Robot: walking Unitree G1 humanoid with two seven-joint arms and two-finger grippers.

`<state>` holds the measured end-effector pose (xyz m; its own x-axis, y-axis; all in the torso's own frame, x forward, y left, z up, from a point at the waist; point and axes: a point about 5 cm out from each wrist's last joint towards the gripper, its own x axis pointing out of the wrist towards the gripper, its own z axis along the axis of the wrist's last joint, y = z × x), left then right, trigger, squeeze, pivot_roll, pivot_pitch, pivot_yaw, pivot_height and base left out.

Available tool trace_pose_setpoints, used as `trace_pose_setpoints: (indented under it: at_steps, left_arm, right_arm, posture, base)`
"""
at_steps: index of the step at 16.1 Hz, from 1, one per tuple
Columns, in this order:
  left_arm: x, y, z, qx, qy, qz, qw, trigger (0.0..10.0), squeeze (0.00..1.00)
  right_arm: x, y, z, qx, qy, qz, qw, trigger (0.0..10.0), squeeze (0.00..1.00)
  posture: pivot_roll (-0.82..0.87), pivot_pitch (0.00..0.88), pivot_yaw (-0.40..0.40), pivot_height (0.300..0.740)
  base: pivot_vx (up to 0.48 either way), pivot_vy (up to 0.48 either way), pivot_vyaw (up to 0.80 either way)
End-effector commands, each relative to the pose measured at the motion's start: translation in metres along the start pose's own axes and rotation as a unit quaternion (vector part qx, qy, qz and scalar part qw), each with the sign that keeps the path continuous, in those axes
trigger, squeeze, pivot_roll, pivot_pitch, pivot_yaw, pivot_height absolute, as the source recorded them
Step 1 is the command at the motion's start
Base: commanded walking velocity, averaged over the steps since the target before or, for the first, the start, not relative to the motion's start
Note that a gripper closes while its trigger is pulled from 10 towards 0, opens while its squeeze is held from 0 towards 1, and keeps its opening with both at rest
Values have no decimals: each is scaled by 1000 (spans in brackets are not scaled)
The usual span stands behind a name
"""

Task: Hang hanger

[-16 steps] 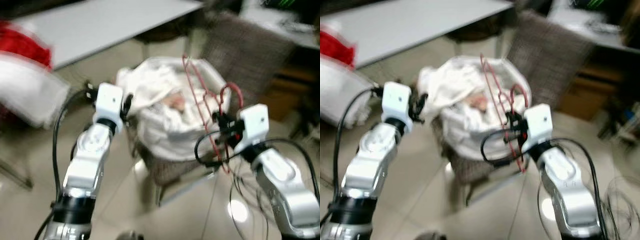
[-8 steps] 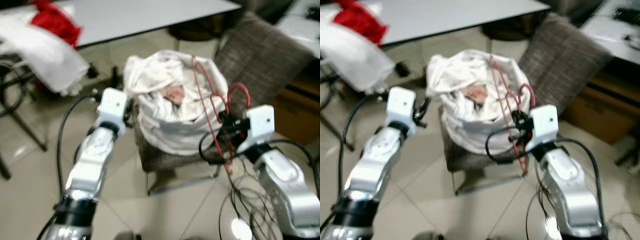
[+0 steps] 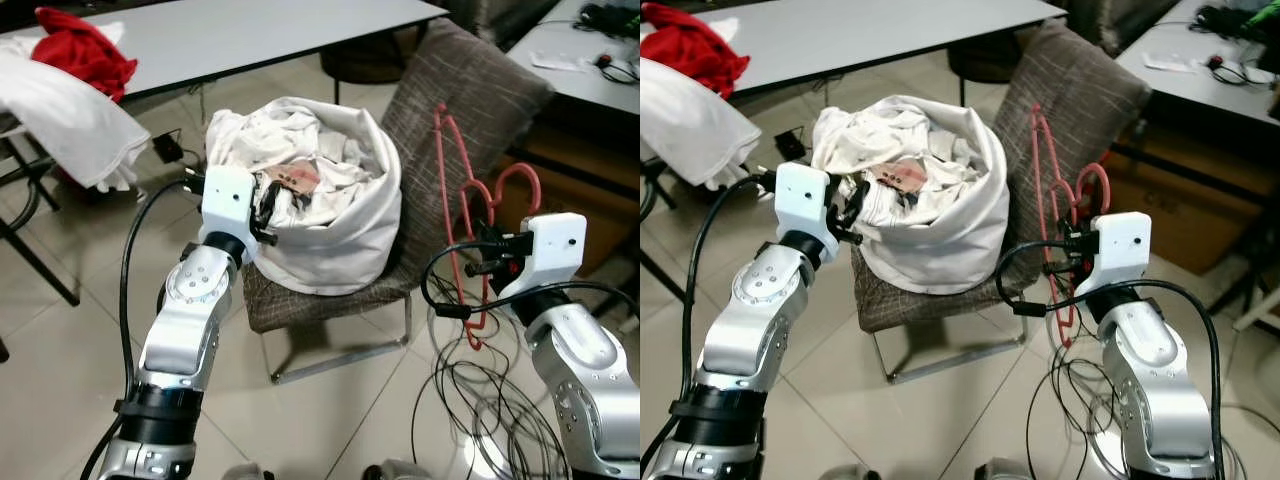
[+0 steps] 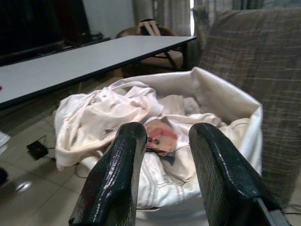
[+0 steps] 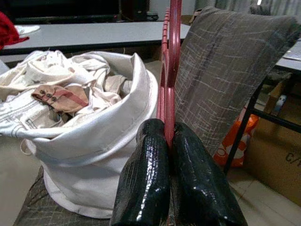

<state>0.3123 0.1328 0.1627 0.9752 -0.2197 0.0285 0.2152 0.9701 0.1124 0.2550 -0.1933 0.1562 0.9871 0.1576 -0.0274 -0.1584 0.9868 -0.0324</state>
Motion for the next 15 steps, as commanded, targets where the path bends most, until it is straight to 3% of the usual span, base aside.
trace_pose_setpoints:
  at_steps: [1,15]
  left_arm:
    - [0,3,3,-1,-4,4,1000,10000,0]
    - [-6,14,-3,4,10,17,1000,10000,0]
  right_arm:
    - [2,1,7,16,-12,4,1000,10000,0]
    - [5,6,9,-28,-6,35,999,10000,0]
  posture:
    - [-106,26,26,740]
    - [-106,32,21,740]
  base:
    - [405,0,0]
    - [440,0,-29]
